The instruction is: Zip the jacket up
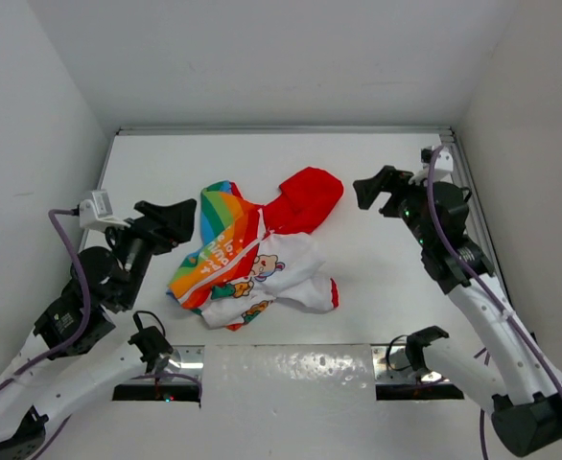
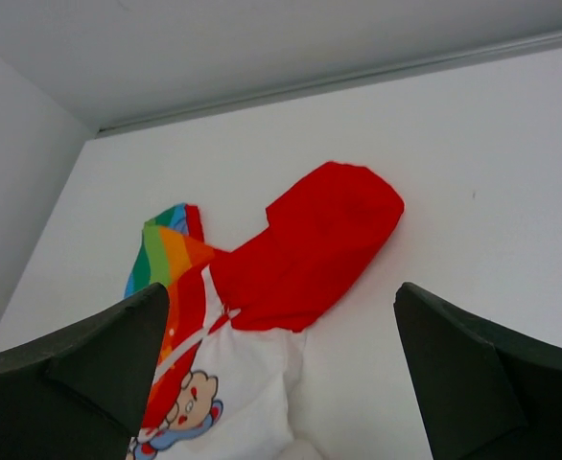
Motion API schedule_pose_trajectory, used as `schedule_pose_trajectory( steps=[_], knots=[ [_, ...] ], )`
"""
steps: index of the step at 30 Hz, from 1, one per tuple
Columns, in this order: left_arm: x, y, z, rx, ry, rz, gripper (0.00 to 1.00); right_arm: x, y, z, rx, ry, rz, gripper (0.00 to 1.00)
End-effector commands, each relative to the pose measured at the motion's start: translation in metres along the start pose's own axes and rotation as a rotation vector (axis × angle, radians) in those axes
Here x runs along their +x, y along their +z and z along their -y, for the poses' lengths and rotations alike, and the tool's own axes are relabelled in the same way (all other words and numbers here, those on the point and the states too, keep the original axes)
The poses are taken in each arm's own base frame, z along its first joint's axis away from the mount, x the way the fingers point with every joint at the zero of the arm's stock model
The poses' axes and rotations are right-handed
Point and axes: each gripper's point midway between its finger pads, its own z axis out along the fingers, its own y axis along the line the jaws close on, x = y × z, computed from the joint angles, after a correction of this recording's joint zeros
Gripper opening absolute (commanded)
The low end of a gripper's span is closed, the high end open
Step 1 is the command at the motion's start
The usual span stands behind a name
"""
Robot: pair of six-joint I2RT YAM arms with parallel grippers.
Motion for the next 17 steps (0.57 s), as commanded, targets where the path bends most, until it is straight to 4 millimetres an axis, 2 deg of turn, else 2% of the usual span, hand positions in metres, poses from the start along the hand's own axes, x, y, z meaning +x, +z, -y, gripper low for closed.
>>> schedule_pose_trajectory(
  steps=[1,2,7,12,17],
  knots=[
    [-0.001,-0.005,0.006,0.053,0.021,-0.005,1.0,0.019,-0.02,-0.006,-0.066,0.026,-0.045,0.99],
    [-0.006,-0.009,0.006,0.065,0.011,0.011,1.0,0.035,-0.025,-0.002,-0.068,0.019,-0.089,0.99],
    [-0.017,-0.017,0.006,0.098,-0.005,0.05,1.0,0.044,-0.038,0.002,-0.08,0.05,-0.06,0.99],
    [-0.008,-0.018,0.004,0.105,0.002,0.027,1.0,0.057,-0.04,0.011,-0.044,0.049,-0.103,0.99],
    [0.003,-0.014,-0.001,0.088,0.021,-0.002,1.0,0.053,-0.041,0.006,-0.063,0.053,-0.099,0.99]
  ],
)
